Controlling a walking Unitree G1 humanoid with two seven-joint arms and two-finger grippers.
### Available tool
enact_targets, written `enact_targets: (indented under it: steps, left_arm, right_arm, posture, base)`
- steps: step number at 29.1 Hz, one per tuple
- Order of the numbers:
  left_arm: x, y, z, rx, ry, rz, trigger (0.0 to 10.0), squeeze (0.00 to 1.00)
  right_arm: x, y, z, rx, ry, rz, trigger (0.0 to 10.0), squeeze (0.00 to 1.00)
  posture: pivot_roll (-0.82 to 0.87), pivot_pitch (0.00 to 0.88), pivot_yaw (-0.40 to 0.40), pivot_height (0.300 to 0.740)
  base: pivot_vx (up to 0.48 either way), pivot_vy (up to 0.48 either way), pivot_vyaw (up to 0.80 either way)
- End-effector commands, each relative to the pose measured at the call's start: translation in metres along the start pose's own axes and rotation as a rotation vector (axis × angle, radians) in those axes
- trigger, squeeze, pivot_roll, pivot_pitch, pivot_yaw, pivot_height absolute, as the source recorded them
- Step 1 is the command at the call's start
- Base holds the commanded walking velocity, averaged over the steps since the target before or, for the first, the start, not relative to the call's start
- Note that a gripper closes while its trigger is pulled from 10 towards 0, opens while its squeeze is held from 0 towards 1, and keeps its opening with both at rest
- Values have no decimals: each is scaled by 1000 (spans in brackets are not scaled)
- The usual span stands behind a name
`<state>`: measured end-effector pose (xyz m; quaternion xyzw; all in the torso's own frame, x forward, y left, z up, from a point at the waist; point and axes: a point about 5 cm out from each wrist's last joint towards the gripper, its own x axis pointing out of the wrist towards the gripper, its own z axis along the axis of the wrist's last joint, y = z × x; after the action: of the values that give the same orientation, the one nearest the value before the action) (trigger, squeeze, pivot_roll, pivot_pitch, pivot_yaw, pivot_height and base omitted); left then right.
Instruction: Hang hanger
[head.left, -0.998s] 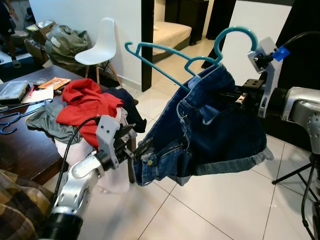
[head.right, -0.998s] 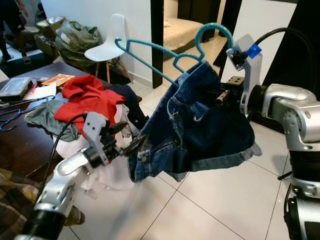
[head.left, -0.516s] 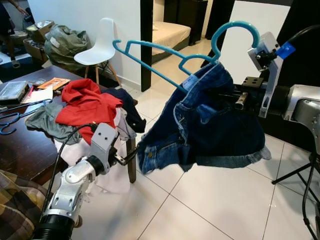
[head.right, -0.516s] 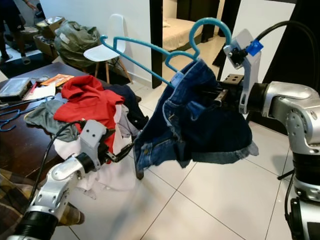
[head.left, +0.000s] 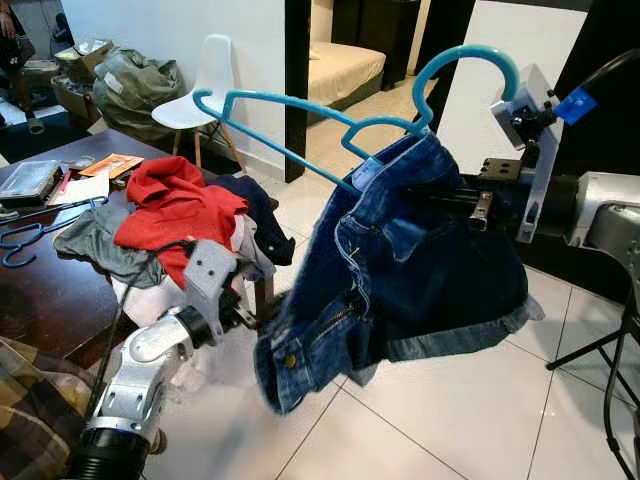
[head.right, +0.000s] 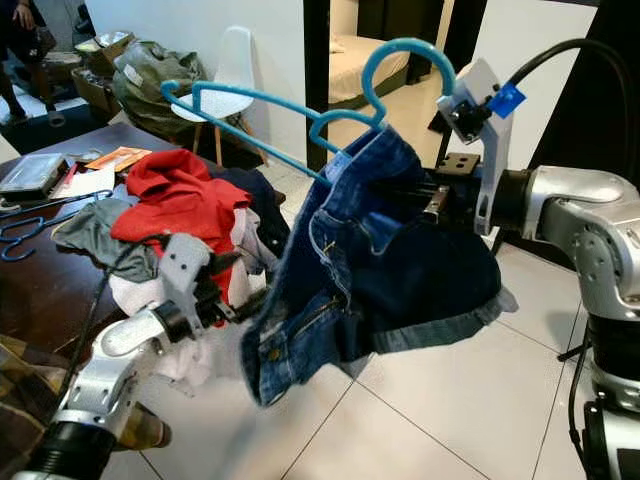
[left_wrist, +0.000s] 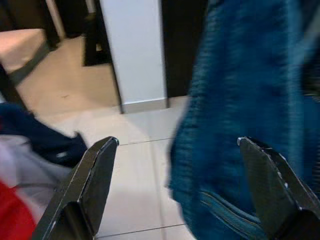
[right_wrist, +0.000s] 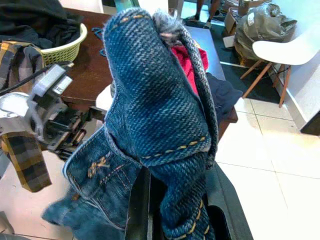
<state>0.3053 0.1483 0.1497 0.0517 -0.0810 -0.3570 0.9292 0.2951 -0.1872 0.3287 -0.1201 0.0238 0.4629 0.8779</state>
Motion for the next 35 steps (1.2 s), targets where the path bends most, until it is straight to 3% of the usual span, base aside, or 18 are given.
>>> enact_targets:
  steps: [1, 5, 12, 14, 20, 24, 27, 35]
  left_arm:
    - [0, -3, 11, -37, -68, -6, 10000, 0]
    - [1, 0, 34, -71, -175, 20, 10000, 0]
    - [0, -6, 42, -57, -192, -15, 10000, 0]
    - [0, -7, 33, -18, -137, -8, 10000, 0]
    - [0, -2, 24, 14, -90, 34, 10000, 0]
    - [0, -2, 24, 14, -90, 34, 10000, 0]
    - [1, 3, 18, 6, -65, 57, 10000, 0]
    - [0, -8, 5, -34, 3, 14, 10000, 0]
  right_arm:
    - [-8, -4, 10, -26, -35, -49, 0, 0]
    - [-8, -7, 8, -18, -27, -78, 0, 0]
    - [-6, -8, 9, -17, -31, -82, 0, 0]
    - [-5, -5, 12, -25, -40, -63, 0, 0]
    - [-6, 0, 16, -41, -59, -31, 0, 0]
    - [-6, 0, 16, -41, -59, -31, 0, 0]
    - [-6, 9, 21, -67, -82, 12, 0, 0]
    - [-7, 12, 26, -85, -100, 15, 0, 0]
  posture:
    - [-104, 0, -42, 740]
    - [-98, 0, -42, 740]
    - [-94, 0, -42, 740]
    - [-95, 0, -42, 740]
    - [-99, 0, -40, 740]
    - [-99, 0, -40, 740]
    - [-104, 0, -32, 740]
    - [-108, 0, -29, 740]
  base:
    - [0, 0, 0]
    - [0, 0, 0]
    - [0, 0, 0]
    - [0, 0, 0]
    - [0, 0, 0]
    - [0, 0, 0]
    - [0, 0, 0]
    - [0, 0, 0]
